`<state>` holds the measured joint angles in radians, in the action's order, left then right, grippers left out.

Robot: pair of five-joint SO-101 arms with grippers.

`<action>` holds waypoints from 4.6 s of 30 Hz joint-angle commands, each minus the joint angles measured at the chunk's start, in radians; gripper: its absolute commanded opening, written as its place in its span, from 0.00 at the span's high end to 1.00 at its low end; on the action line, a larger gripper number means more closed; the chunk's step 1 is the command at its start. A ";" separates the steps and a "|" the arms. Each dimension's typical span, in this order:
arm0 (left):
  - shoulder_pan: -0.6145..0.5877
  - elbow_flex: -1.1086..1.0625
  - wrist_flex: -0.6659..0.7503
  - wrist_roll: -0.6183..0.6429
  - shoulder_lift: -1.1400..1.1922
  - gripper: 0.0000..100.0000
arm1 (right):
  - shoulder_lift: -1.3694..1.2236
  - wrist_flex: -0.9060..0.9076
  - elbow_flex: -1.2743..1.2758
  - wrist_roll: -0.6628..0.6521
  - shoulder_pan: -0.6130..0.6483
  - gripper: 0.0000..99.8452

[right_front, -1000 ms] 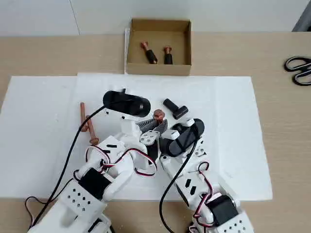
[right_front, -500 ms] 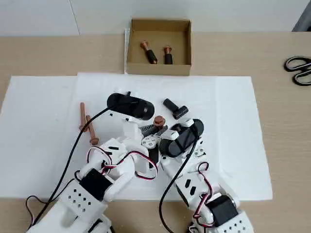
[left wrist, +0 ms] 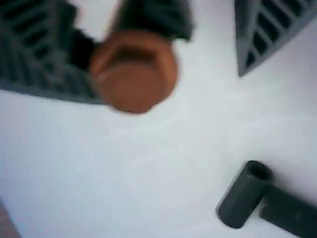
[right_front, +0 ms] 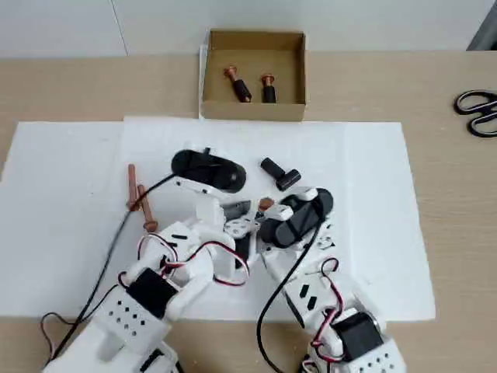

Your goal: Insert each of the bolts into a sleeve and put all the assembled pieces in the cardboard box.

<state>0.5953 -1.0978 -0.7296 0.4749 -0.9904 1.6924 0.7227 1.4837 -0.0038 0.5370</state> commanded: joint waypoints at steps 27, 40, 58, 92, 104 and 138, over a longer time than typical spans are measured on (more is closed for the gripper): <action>-0.496 0.386 -0.416 -0.014 -0.009 0.70 | 0.015 -0.096 0.041 0.008 -0.110 1.00; -0.758 0.392 -0.618 -0.014 -0.008 0.70 | -0.168 -0.002 -0.252 0.075 -0.375 1.00; -0.758 0.386 -0.717 -0.014 -0.008 0.70 | -1.342 -0.045 -1.303 0.078 -0.375 1.00; -0.756 0.315 -0.713 -0.014 -0.008 0.70 | -2.465 -0.645 -1.973 0.081 -0.358 0.99; -0.755 0.315 -0.712 -0.014 -0.008 0.70 | -2.531 -0.642 -1.973 0.078 -0.355 0.85; -0.753 0.321 -0.712 -0.127 -0.008 0.70 | -1.793 0.469 -1.973 0.006 -0.357 0.82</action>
<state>-0.1611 -0.7848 -1.4446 0.3675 -0.9904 -0.2317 1.0142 -0.4388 0.0176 0.1795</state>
